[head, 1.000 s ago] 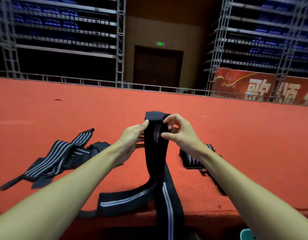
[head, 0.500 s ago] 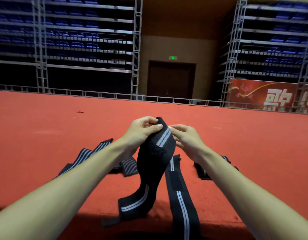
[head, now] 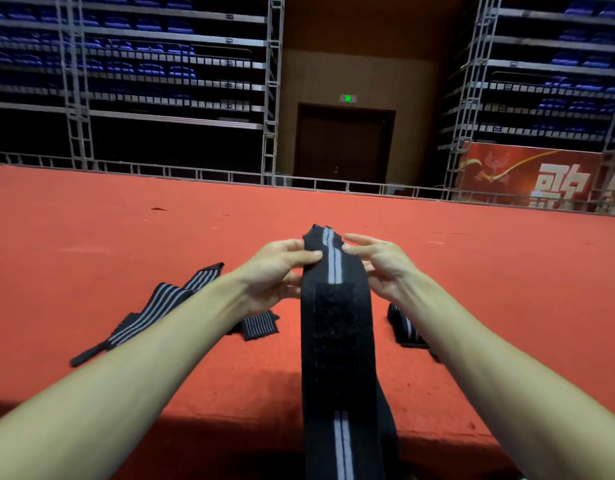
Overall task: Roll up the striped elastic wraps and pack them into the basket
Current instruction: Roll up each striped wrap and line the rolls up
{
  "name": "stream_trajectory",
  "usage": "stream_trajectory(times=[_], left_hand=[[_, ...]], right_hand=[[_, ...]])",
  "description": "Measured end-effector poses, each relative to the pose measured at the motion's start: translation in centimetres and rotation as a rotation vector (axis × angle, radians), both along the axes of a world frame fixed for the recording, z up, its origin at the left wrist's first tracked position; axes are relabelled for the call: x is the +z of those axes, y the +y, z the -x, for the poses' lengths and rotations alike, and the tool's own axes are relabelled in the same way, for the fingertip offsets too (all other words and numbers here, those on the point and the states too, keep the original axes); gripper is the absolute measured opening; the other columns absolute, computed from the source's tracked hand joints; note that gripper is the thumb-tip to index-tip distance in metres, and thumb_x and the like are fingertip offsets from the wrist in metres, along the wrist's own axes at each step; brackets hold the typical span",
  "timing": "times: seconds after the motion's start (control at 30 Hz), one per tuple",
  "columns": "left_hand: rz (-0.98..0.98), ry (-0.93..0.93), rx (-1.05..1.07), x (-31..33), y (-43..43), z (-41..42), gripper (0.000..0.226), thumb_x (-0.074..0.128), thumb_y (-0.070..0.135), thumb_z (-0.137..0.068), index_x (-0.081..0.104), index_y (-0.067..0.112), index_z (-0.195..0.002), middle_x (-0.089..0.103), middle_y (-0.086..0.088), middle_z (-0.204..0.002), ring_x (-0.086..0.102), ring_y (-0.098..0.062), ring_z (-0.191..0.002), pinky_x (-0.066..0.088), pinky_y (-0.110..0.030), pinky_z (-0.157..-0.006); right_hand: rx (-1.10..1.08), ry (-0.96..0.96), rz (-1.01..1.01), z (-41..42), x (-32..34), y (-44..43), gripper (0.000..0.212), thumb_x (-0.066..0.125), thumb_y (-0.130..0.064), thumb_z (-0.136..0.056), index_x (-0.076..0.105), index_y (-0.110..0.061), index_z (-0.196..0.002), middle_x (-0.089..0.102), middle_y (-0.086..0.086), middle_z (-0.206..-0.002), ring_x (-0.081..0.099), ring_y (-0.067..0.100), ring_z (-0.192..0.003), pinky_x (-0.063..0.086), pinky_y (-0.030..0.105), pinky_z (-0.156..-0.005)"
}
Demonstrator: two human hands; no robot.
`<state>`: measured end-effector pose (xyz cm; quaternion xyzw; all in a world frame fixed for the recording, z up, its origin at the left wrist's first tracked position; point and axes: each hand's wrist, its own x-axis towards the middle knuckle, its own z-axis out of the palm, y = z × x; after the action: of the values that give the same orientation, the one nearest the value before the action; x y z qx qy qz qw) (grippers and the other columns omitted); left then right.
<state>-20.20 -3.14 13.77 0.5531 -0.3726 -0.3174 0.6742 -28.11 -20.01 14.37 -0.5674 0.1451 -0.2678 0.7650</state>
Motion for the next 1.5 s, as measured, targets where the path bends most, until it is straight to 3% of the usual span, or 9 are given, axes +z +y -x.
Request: stream_trajectory(times=[0.27,0.4,0.5,0.73,0.87,1.03,1.13,1.33,1.5], left_hand=[[-0.149,-0.092,0.191,-7.5,-4.4,-3.8,0.009,0.059,0.01,-0.091,0.06,0.011,-0.1,0.066,-0.006,-0.085,0.063,-0.019,-0.07,0.046,-0.022,-0.046],[-0.176,-0.117,0.3,-11.2,-7.6,-7.1,0.009,0.057,0.01,-0.091,0.06,0.013,-0.099,0.07,-0.002,-0.086,0.067,-0.014,-0.079,0.055,-0.035,-0.069],[-0.15,-0.107,0.376,-13.3,-10.0,-9.7,0.006,0.058,0.017,-0.093,0.06,0.016,-0.099,0.072,-0.001,-0.088,0.069,-0.015,-0.083,0.054,-0.041,-0.079],[-0.206,-0.307,0.559,-17.3,-16.0,-15.7,0.02,0.061,0.01,-0.088,0.058,0.027,-0.098,0.065,0.005,-0.094,0.063,-0.012,-0.08,0.05,-0.028,-0.07],[-0.283,-0.486,0.605,-20.4,-17.9,-17.8,0.031,0.063,0.006,-0.083,0.064,0.024,-0.108,0.063,0.005,-0.105,0.059,-0.013,-0.097,0.046,-0.028,-0.088],[-0.172,-0.282,0.528,-20.4,-17.7,-18.2,0.032,0.045,0.017,-0.078,0.074,0.028,-0.084,0.072,0.009,-0.097,0.063,-0.009,-0.099,0.048,-0.028,-0.09],[-0.207,-0.317,0.475,-20.2,-17.6,-17.9,0.024,0.051,0.024,-0.08,0.073,0.031,-0.083,0.072,0.008,-0.101,0.062,-0.007,-0.1,0.046,-0.027,-0.092],[-0.131,-0.376,0.493,-20.3,-17.3,-17.8,0.038,0.07,-0.004,-0.077,0.067,0.03,-0.095,0.071,0.006,-0.078,0.064,0.0,-0.083,0.046,-0.015,-0.08],[-0.086,-0.321,0.484,-20.4,-17.4,-17.7,0.039,0.071,-0.001,-0.079,0.061,0.027,-0.105,0.073,0.006,-0.079,0.067,-0.005,-0.087,0.045,-0.019,-0.087]], right_hand=[[-0.128,0.065,0.186,-4.5,-3.9,-3.4,0.018,0.064,0.005,-0.086,0.064,-0.002,-0.103,0.066,0.011,-0.09,0.065,0.016,-0.079,0.056,0.023,-0.07],[-0.15,0.144,0.318,-8.2,-6.3,-5.7,0.014,0.065,0.005,-0.086,0.065,-0.008,-0.089,0.066,0.014,-0.1,0.064,0.023,-0.086,0.056,0.032,-0.079],[-0.161,0.198,0.394,-10.9,-8.2,-7.6,0.016,0.066,0.006,-0.084,0.065,-0.006,-0.094,0.066,0.009,-0.097,0.063,0.021,-0.087,0.055,0.024,-0.069],[-0.246,0.295,0.62,-16.5,-13.6,-12.0,0.023,0.068,0.001,-0.082,0.066,-0.021,-0.085,0.07,-0.002,-0.086,0.066,0.014,-0.083,0.057,0.036,-0.078],[-0.336,0.313,0.884,-17.1,-18.0,-12.9,0.024,0.065,-0.002,-0.084,0.067,-0.024,-0.093,0.069,-0.01,-0.088,0.062,-0.003,-0.082,0.038,0.0,-0.074],[-0.284,0.207,1.18,-16.2,-21.3,-13.1,0.041,0.055,0.011,-0.082,0.074,-0.015,-0.107,0.065,0.0,-0.097,0.056,0.002,-0.088,0.033,-0.001,-0.082],[-0.22,0.312,1.161,-15.9,-21.2,-12.9,0.04,0.049,0.002,-0.085,0.073,-0.017,-0.111,0.065,-0.007,-0.104,0.055,0.003,-0.097,0.031,-0.002,-0.084],[-0.176,0.379,1.081,-16.5,-21.2,-13.3,0.019,0.062,-0.028,-0.09,0.073,-0.025,-0.106,0.062,-0.01,-0.098,0.056,0.002,-0.093,0.039,0.011,-0.084],[-0.271,0.275,1.023,-16.4,-21.4,-13.6,0.007,0.076,-0.02,-0.079,0.077,-0.021,-0.086,0.065,-0.009,-0.086,0.06,0.002,-0.081,0.039,0.005,-0.073]])
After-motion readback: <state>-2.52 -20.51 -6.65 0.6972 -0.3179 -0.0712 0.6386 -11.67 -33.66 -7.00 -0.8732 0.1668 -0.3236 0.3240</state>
